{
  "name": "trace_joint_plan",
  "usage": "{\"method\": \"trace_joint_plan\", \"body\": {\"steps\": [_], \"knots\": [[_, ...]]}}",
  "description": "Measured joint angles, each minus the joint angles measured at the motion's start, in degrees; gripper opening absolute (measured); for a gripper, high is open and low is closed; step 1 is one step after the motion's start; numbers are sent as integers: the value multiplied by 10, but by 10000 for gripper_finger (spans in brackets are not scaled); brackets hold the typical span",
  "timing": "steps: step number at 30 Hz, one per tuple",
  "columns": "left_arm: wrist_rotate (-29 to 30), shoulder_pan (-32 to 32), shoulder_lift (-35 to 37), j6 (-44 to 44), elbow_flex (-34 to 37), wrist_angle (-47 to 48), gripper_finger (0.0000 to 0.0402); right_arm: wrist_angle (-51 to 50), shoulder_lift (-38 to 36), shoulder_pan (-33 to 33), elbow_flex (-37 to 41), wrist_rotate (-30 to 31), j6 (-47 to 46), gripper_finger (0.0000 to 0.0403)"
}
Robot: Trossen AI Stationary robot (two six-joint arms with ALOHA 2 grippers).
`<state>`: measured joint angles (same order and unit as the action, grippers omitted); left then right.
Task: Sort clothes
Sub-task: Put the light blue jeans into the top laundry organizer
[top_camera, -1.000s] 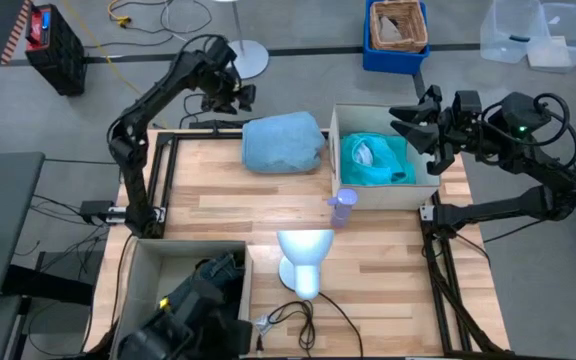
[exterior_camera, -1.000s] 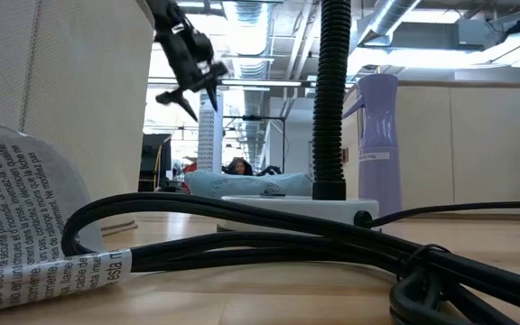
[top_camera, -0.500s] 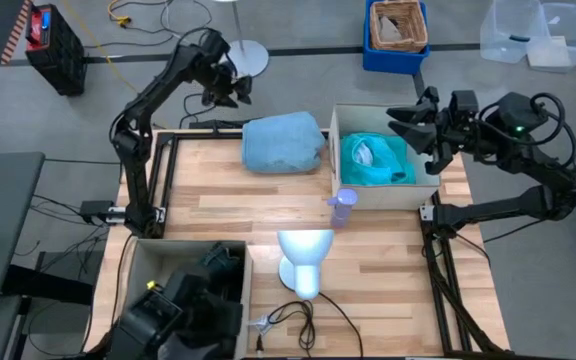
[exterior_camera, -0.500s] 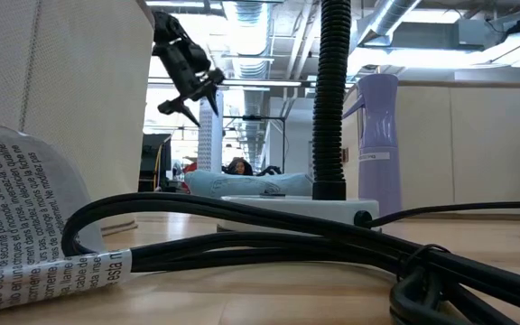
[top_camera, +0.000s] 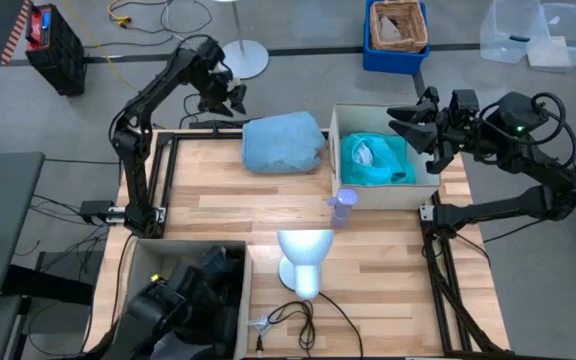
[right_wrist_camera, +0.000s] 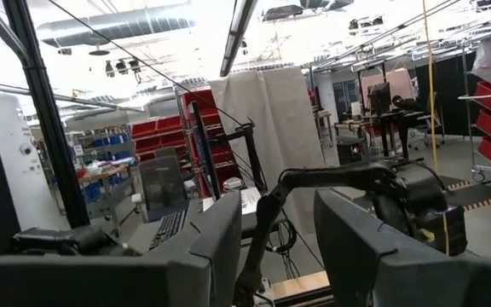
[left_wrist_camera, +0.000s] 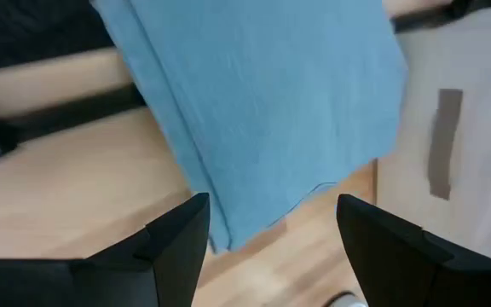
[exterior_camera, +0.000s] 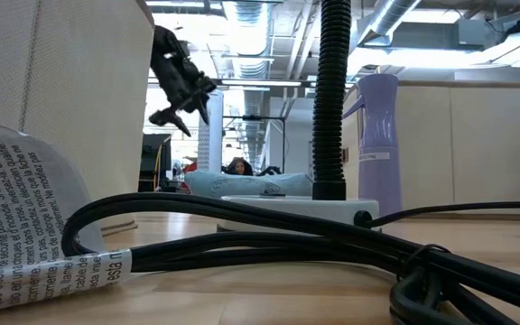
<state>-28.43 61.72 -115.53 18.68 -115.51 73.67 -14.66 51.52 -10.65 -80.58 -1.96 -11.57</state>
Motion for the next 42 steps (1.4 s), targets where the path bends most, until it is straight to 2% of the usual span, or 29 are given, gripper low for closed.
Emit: {"method": "trace_joint_plan", "body": {"steps": [5,14,22,28,42], "knots": [[18,-19,-36,-7,2,20,251,1,4,-7,0,0,0,162],[42,-16,-45,-5,22,-14,251,2,10,-6,0,1,-6,162],[-24,-13,-46,-9,71,-27,251,1,13,-6,0,1,-6,162],[-26,-13,-60,-5,68,-18,251,2,19,-6,0,1,-6,162],[-75,-6,-74,-22,64,-4,247,6,30,5,0,1,-9,162]]}}
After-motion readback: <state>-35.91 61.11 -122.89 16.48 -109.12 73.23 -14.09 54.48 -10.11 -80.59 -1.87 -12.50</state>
